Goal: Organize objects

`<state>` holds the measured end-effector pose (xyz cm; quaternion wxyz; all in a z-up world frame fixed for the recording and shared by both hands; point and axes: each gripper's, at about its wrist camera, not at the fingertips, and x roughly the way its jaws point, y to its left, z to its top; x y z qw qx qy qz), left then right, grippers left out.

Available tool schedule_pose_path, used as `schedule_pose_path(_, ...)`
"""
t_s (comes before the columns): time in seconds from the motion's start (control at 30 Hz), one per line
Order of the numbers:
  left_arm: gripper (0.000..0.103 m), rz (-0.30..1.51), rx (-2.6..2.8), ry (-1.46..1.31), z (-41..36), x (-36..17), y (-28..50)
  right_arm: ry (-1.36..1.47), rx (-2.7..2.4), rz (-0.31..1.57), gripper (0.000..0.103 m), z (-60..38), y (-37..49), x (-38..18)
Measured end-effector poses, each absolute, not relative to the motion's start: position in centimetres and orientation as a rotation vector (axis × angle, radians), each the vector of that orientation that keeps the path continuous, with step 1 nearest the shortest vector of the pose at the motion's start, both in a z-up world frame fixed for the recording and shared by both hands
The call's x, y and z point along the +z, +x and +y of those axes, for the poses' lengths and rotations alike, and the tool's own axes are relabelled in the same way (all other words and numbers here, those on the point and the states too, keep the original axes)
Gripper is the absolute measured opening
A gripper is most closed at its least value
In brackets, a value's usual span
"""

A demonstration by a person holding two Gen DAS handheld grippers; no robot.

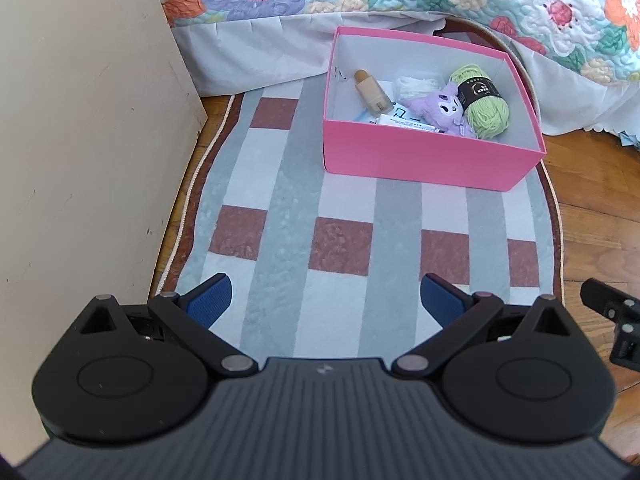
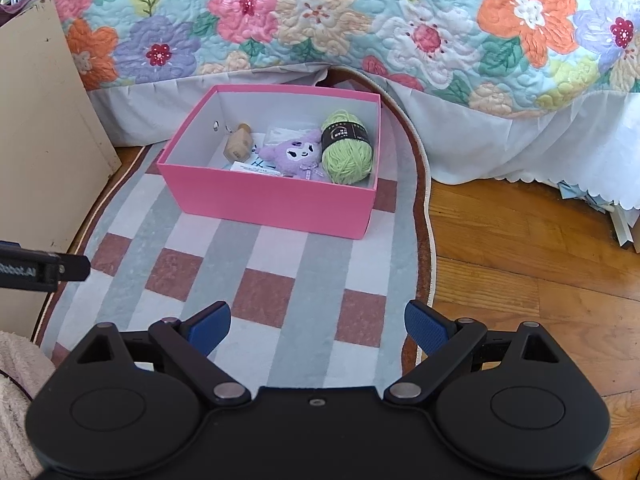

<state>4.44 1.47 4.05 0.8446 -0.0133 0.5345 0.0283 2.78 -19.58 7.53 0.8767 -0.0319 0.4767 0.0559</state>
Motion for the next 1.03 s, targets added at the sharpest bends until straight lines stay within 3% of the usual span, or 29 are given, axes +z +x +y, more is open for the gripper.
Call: schedule_pose_path(1.03,0.103,1.119,0.045,0.01,1.1,4.5,3.8,-0.06,0.104,1.01,0.096,-20.8,2.7,7.4)
